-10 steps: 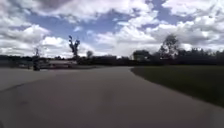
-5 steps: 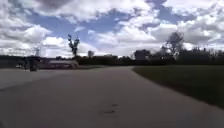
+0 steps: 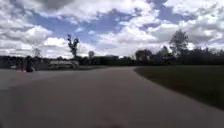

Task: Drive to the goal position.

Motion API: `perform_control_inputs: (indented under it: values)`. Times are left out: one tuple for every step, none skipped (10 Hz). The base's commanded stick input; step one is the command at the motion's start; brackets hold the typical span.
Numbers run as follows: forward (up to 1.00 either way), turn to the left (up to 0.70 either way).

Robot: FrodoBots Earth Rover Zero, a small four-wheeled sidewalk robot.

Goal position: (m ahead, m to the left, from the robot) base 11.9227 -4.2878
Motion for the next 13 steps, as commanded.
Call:
perform_control_inputs:
  values:
    - [1.00, 0.00]
    - [1.00, 0.00]
    - [1.00, 0.00]
    - [1.00, 0.00]
    - [1.00, 0.00]
    - [1.00, 0.00]
    - [1.00, 0.00]
    - [1.00, 0.00]
    - [1.00, 0.00]
    - [1.00, 0.00]
    - [1.00, 0.00]
    - [1.00, -0.02]
    - [1.00, -0.04]
